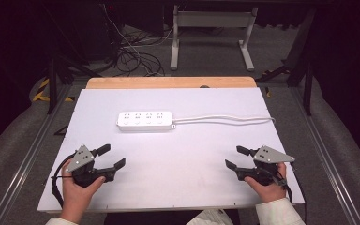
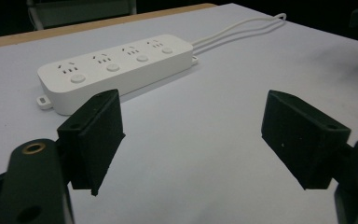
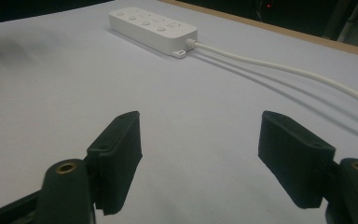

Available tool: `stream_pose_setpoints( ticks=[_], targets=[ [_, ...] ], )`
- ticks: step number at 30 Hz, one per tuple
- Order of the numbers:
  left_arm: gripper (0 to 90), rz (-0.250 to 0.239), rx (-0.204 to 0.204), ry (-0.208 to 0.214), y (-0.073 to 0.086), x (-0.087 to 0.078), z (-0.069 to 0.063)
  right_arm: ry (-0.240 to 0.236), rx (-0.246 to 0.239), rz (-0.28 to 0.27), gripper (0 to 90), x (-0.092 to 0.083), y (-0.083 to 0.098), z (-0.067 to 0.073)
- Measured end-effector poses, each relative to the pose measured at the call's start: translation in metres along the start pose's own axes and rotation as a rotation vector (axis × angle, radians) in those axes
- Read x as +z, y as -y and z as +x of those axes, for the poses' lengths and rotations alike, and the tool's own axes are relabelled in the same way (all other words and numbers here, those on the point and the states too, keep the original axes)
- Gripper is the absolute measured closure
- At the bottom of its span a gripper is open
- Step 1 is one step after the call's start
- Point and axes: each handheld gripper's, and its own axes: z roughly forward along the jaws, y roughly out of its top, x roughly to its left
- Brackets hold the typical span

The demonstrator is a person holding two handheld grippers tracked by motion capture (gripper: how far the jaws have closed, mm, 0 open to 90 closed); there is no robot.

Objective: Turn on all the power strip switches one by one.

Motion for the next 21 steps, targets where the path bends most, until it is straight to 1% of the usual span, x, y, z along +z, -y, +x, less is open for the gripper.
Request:
stream_pose_setpoints(
  ticks=[1,2,4,5,7,8,15,16,17,20,21],
  targets=[
    [21.8,0.000,0.000,0.000,0.000,0.000,0.000,0.002,-0.002,0.001,31.6,0.000,0.000,0.000],
    [21.9,0.010,0.014,-0.003,-0.001,0.001,0.000,0.002,-0.002,0.003,31.9,0.000,0.000,0.000],
    [22.1,0.015,0.017,-0.005,-0.001,0.002,-0.001,0.003,-0.004,0.008,32.3,0.001,0.001,0.000],
    [22.3,0.023,0.026,-0.001,-0.002,0.002,-0.001,0.003,-0.004,0.011,32.4,0.001,0.001,0.000],
    [22.3,0.019,0.022,0.000,-0.003,0.003,-0.002,0.006,-0.003,0.013,32.7,0.001,0.001,0.000],
    [22.4,0.018,0.031,0.001,-0.005,0.002,-0.002,0.007,-0.002,0.014,32.8,0.001,0.001,0.000],
    [23.7,0.015,0.007,0.007,-0.008,0.000,-0.001,0.012,0.000,0.020,35.5,0.002,0.002,0.000],
    [23.8,0.024,0.016,0.012,-0.009,-0.001,-0.001,0.012,0.002,0.020,35.5,0.002,0.002,0.000],
    [24.2,0.024,0.016,0.012,-0.009,-0.001,-0.001,0.012,0.002,0.020,35.5,0.002,0.002,0.000],
    [27.0,0.039,0.040,0.010,-0.014,0.000,-0.002,0.010,0.001,0.026,35.4,0.003,0.003,0.000],
    [28.3,0.040,0.044,0.016,-0.016,0.000,-0.002,0.009,0.002,0.025,35.4,0.003,0.003,0.000]
  ],
)
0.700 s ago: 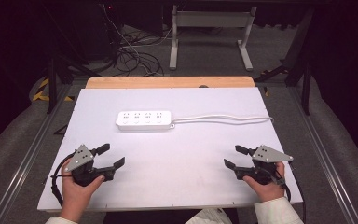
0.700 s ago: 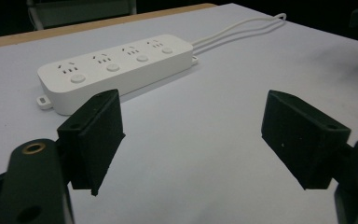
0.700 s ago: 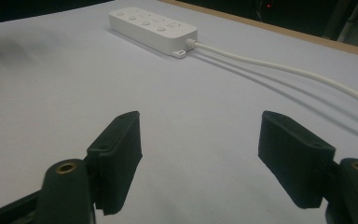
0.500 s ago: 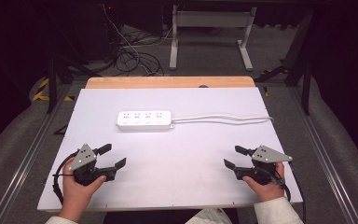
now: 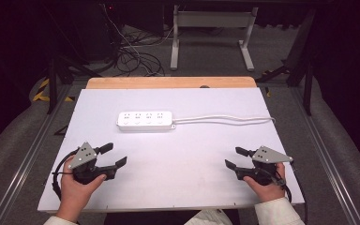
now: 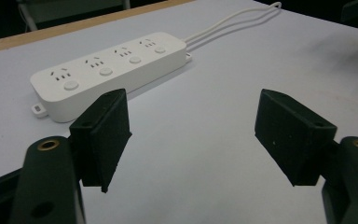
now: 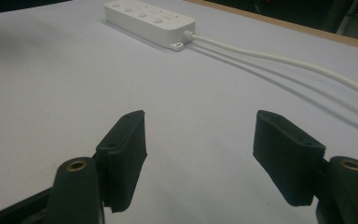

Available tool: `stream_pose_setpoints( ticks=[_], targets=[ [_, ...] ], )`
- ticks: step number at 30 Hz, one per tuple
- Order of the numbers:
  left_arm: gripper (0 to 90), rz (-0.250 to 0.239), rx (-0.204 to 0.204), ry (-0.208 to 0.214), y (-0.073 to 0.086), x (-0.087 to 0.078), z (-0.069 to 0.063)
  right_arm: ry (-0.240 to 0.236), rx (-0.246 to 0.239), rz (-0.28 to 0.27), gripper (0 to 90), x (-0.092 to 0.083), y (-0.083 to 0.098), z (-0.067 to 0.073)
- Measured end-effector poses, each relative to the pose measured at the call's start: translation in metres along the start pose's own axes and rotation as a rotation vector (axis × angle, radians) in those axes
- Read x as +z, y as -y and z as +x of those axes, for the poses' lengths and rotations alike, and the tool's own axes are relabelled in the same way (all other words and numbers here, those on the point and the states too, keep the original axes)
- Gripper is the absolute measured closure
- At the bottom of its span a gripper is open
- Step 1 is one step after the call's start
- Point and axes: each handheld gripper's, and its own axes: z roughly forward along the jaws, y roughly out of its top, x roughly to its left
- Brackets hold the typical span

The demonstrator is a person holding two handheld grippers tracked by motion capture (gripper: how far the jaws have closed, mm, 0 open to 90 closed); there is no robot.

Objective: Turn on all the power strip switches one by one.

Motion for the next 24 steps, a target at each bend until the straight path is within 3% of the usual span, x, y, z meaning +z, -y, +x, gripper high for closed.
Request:
stream_pose_setpoints(
  ticks=[2,4,6,24],
  targets=[
    [34.4,0.013,0.003,0.010,-0.004,0.000,0.001,0.000,-0.001,0.000,35.4,0.000,0.000,0.000],
    [42.9,0.089,-0.011,0.029,-0.012,0.000,0.003,-0.002,0.000,0.001,35.4,0.000,0.001,0.000],
    [46.6,0.104,-0.012,0.032,-0.015,0.000,0.004,-0.006,-0.001,0.007,35.4,0.001,0.001,0.001],
    [44.1,0.147,0.003,0.053,-0.048,0.014,0.023,-0.010,0.016,0.024,34.7,-0.001,0.005,0.003]
  ],
)
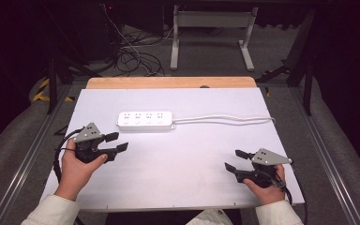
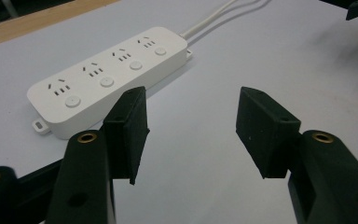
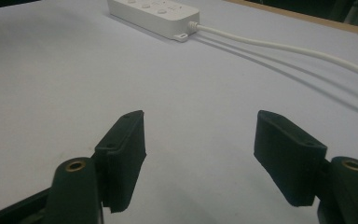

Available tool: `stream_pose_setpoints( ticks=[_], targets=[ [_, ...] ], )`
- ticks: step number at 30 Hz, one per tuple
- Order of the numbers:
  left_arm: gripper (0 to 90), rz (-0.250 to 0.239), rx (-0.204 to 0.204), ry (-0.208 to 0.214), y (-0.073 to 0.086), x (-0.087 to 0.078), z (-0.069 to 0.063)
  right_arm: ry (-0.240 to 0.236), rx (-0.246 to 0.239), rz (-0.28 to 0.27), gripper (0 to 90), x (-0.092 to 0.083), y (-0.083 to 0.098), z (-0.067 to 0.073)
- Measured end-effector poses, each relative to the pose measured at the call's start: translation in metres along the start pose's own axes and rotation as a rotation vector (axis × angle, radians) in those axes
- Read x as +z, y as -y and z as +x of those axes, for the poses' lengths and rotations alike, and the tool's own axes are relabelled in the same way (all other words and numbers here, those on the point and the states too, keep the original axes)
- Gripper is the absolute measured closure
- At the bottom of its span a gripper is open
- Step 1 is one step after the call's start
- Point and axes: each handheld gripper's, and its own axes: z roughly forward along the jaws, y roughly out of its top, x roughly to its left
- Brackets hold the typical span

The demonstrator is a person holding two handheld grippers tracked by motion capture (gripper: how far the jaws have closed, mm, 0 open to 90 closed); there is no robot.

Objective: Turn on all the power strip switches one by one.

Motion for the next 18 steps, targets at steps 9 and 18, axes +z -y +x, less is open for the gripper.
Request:
stream_pose_setpoints(
  ticks=[9,18],
  targets=[
    [44.1,0.033,0.015,-0.012,-0.016,0.013,0.008,-0.008,0.003,-0.006,34.2,0.000,0.000,0.000],
    [44.6,0.046,0.002,-0.026,-0.031,0.025,0.018,-0.014,0.012,-0.011,34.0,0.000,0.000,0.000]
  ],
)
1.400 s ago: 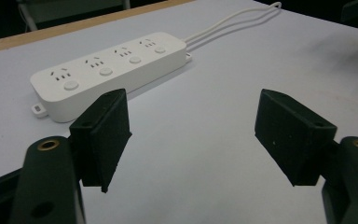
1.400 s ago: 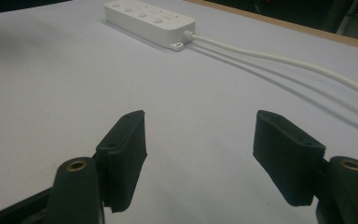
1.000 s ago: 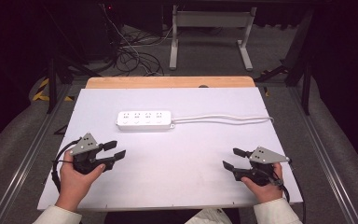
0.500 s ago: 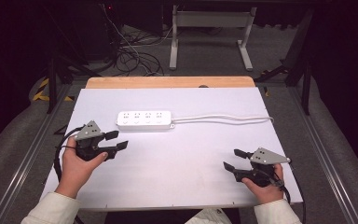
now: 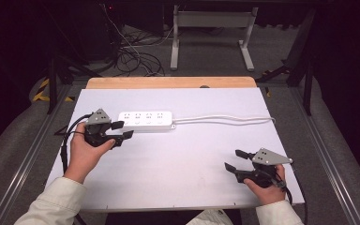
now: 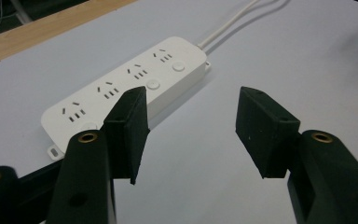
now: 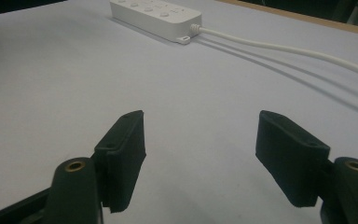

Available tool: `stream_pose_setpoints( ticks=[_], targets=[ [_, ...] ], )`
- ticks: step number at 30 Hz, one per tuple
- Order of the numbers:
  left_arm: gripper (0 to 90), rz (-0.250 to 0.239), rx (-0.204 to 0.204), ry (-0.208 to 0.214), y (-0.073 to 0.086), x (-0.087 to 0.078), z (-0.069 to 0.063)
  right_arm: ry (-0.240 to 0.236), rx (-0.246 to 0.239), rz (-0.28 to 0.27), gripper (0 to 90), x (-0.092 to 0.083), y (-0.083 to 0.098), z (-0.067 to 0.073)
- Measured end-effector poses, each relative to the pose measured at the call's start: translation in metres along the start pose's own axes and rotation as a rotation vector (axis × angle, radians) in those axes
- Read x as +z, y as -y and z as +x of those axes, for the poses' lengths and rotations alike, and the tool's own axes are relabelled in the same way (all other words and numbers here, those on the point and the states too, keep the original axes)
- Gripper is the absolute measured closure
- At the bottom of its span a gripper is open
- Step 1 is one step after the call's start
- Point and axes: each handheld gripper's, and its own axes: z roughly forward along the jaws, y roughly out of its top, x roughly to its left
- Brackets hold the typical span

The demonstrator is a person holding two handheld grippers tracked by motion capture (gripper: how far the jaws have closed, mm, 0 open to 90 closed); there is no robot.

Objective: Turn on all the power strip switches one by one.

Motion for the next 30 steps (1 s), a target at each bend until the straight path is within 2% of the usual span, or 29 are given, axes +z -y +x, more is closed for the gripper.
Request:
stream_pose_setpoints(
  ticks=[4,8,9,11,12,14,15,16,17,18,19,21,24,27,28,30],
  targets=[
    [46.4,0.006,0.000,-0.016,-0.004,0.002,0.006,0.000,0.000,0.001,34.0,0.000,0.000,0.000],
    [54.5,0.009,-0.021,-0.016,-0.007,0.005,0.013,-0.003,0.002,0.001,33.9,0.000,0.000,0.000],
    [54.5,0.018,-0.014,-0.014,-0.009,0.006,0.016,-0.003,0.002,0.001,33.9,0.000,0.000,0.000],
    [67.6,0.012,-0.027,-0.009,-0.009,0.008,0.019,-0.003,0.001,-0.002,33.9,0.000,0.000,0.000],
    [71.4,0.011,-0.036,-0.026,-0.010,0.009,0.024,-0.004,0.002,-0.002,33.9,0.000,0.000,0.000],
    [79.8,0.010,-0.051,-0.020,-0.010,0.012,0.026,-0.004,0.002,-0.002,33.9,0.000,0.000,0.000],
    [84.3,0.023,-0.074,-0.024,-0.008,0.017,0.032,-0.006,0.005,-0.001,33.9,0.001,0.000,0.000],
    [89.0,0.023,-0.074,-0.024,-0.008,0.017,0.032,-0.007,0.005,-0.002,33.9,0.001,0.000,0.000],
    [89.9,0.040,-0.096,-0.037,-0.007,0.023,0.039,-0.008,0.006,-0.002,33.9,0.001,0.000,0.000],
    [90.0,0.040,-0.096,-0.037,-0.007,0.023,0.039,-0.009,0.006,-0.002,33.8,0.001,0.000,0.000],
    [90.0,0.065,-0.083,-0.043,-0.007,0.029,0.044,-0.009,0.006,-0.002,33.9,0.001,0.000,0.000],
    [90.0,0.079,-0.066,-0.080,-0.007,0.035,0.047,-0.009,0.010,-0.003,33.8,0.001,0.000,0.000],
    [90.0,0.070,-0.090,-0.083,-0.006,0.043,0.052,-0.009,0.011,-0.002,33.7,0.001,0.000,-0.001],
    [90.0,0.076,-0.092,-0.098,-0.005,0.049,0.056,-0.009,0.008,0.001,33.7,0.001,0.001,-0.001],
    [90.0,0.072,-0.111,-0.093,-0.004,0.052,0.057,-0.011,0.008,0.001,33.7,0.001,0.001,-0.001],
    [90.0,0.071,-0.120,-0.104,-0.003,0.058,0.062,-0.011,0.007,0.001,33.6,0.001,0.001,-0.001]
  ],
)
